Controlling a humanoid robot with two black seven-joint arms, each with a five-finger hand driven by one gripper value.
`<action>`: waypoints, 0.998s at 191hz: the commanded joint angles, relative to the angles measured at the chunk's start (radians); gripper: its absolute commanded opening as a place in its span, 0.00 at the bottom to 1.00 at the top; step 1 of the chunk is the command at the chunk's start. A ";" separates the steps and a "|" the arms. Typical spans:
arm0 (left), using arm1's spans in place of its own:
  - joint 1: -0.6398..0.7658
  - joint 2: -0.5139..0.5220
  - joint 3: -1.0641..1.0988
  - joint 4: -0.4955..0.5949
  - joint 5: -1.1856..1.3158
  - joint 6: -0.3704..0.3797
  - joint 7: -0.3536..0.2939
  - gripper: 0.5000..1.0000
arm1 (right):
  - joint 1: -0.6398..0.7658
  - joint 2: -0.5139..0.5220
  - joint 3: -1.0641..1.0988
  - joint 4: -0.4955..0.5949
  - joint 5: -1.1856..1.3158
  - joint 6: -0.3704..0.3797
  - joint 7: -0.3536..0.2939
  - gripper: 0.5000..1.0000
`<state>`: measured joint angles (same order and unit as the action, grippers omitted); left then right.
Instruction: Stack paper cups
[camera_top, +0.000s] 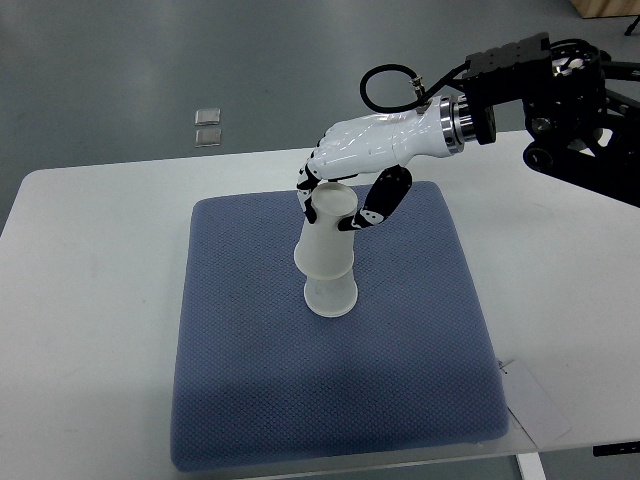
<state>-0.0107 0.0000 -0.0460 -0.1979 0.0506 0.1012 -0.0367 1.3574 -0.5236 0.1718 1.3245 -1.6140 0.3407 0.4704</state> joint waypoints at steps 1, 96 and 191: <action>0.000 0.000 0.000 0.000 0.000 0.000 0.000 1.00 | -0.020 0.008 0.000 -0.005 0.000 -0.026 -0.013 0.24; 0.000 0.000 0.000 0.000 0.000 0.000 0.000 1.00 | -0.061 -0.010 0.022 -0.014 0.019 -0.043 -0.012 0.83; 0.000 0.000 0.000 0.000 0.000 0.000 0.000 1.00 | -0.391 0.001 0.465 -0.465 0.382 -0.077 -0.102 0.83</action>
<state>-0.0107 0.0000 -0.0460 -0.1979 0.0506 0.1012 -0.0365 1.0482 -0.5316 0.5423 0.9773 -1.3306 0.2914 0.3906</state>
